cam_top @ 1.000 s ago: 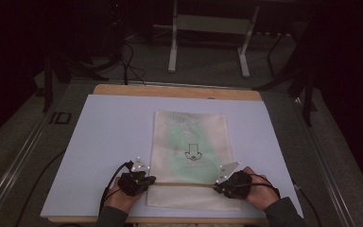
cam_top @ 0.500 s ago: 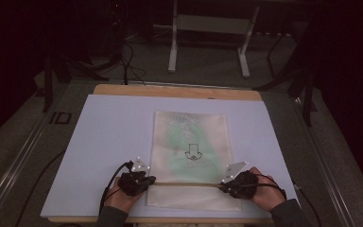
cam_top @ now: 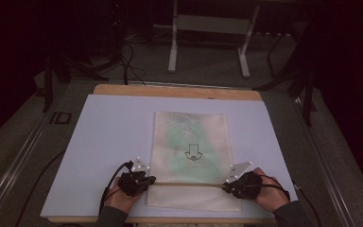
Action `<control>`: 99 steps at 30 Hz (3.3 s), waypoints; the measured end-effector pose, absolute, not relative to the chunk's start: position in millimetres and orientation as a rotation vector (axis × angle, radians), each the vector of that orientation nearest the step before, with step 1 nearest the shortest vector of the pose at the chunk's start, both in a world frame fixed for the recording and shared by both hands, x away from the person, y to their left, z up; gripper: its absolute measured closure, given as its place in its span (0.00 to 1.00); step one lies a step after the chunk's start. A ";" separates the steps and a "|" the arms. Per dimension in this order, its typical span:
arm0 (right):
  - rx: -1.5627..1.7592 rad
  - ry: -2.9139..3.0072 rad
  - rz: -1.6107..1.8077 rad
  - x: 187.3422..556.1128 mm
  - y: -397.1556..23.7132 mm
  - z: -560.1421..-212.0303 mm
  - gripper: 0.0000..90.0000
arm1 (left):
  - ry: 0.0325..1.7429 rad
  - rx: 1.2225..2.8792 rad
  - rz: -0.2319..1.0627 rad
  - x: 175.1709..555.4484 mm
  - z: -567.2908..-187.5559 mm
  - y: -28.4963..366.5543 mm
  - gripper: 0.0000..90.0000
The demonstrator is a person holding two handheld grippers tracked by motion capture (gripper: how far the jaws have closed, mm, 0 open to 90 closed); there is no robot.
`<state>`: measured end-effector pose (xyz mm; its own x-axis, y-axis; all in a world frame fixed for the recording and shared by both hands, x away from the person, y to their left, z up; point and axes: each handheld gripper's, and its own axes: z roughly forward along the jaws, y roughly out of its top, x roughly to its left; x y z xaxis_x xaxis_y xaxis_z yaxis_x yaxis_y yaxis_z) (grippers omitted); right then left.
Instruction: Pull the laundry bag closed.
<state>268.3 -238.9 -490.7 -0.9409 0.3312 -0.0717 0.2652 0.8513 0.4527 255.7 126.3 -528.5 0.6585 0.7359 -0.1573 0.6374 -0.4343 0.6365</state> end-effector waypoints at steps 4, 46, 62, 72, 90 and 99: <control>0.468 2.877 0.686 268.6 -240.5 -491.6 0.91 | 1.056 2.195 0.187 255.8 -528.5 126.3 0.99; 0.579 2.859 0.702 266.4 -272.3 -493.9 0.91 | 1.054 2.198 0.190 255.8 -528.4 126.0 0.99; 0.637 2.849 0.744 263.2 -284.4 -498.9 0.91 | 1.053 2.198 0.192 255.6 -528.4 126.0 0.99; 0.714 2.814 0.837 258.6 -296.4 -506.4 0.85 | 1.041 2.207 0.208 254.8 -528.1 124.7 0.99; 0.780 2.700 0.980 260.5 -300.3 -507.3 0.63 | 0.997 2.213 0.244 251.9 -525.5 125.7 0.95; 0.894 2.616 1.005 264.1 -308.1 -510.8 0.54 | 0.998 2.190 0.281 252.2 -522.8 130.1 0.94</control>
<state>264.1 -308.1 -510.8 -0.7971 0.6032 0.0287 0.4671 0.5858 0.6623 252.2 130.1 -522.8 0.6791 0.7287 -0.0878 0.5762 -0.4552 0.6789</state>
